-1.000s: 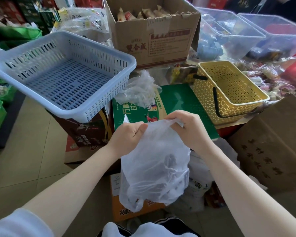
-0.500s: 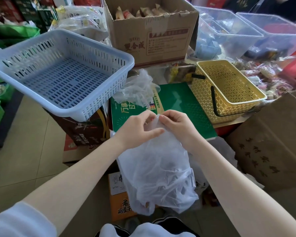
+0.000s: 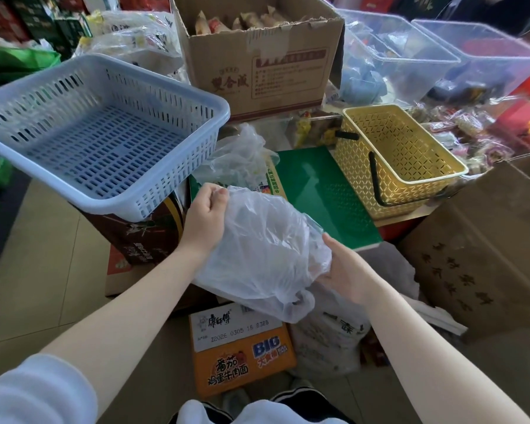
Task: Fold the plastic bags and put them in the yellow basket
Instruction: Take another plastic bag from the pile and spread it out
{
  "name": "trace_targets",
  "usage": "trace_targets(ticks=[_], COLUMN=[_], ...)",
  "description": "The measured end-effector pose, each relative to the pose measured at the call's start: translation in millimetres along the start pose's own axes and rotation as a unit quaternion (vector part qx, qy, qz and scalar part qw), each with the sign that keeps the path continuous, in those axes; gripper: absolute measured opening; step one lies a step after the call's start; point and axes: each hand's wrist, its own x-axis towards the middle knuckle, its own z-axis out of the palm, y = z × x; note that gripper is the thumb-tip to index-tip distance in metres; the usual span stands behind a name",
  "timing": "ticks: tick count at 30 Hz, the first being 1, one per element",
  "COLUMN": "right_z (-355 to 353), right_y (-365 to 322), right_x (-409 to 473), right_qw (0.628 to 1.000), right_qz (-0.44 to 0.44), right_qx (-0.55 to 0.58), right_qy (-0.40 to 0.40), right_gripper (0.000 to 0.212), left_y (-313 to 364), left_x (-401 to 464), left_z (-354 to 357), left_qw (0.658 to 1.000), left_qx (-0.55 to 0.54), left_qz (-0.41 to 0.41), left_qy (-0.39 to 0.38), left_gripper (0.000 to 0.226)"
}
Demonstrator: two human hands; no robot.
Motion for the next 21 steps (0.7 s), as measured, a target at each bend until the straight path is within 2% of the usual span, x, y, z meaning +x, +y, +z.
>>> trace_targets(ticks=[2, 4, 8, 11, 13, 15, 16, 18, 19, 21], right_z=[3.4, 1.9, -24.6, -44.7, -56.0, -53.8, -48.4, -31.3, -18.4, 13.5], right_y=[-9.1, -15.9, -14.6, -13.9, -8.3, -4.2, -3.4, -5.4, -8.6, -15.9], right_x=[2.2, 8.5, 25.0, 26.5, 32.7, 38.4, 39.7, 36.7, 31.9, 22.1], right_qw=[0.996, 0.992, 0.979, 0.949, 0.93, 0.927, 0.922, 0.874, 0.841, 0.816], right_qz=[-0.017, -0.018, -0.052, -0.065, -0.073, -0.045, -0.024, -0.013, -0.066, -0.227], right_qx=[0.09, 0.109, 0.038, 0.033, -0.01, -0.039, -0.088, -0.283, -0.363, -0.428], right_qy=[0.005, 0.06, 0.195, 0.306, 0.36, 0.369, 0.375, 0.395, 0.396, 0.317], right_gripper=[0.043, 0.036, 0.024, 0.019, 0.031, 0.038, 0.042, 0.048, 0.046, 0.038], left_y=[-2.5, -5.0, -10.3, -23.9, -30.1, -28.4, -25.7, -19.6, -16.5, -11.2], left_x=[-0.2, 0.5, 6.5, 15.1, 15.9, 13.7, 12.4, 10.6, 10.1, 8.2], left_z=[1.5, 1.3, -5.9, -16.5, -18.8, -16.7, -14.9, -11.0, -9.2, -6.6], left_qw=[0.999, 0.997, 0.992, 0.98, 0.977, 0.982, 0.986, 0.993, 0.995, 0.997], left_qx=[-0.031, -0.074, -0.09, -0.072, -0.061, -0.037, -0.026, -0.009, -0.006, -0.009], left_qz=[-0.003, -0.011, -0.052, -0.104, -0.12, -0.104, -0.087, -0.052, -0.041, -0.03], left_qy=[-0.008, -0.009, 0.071, 0.153, 0.167, 0.154, 0.139, 0.108, 0.094, 0.064], left_gripper=[0.027, 0.027, 0.026, 0.026, 0.025, 0.024, 0.024, 0.023, 0.024, 0.025])
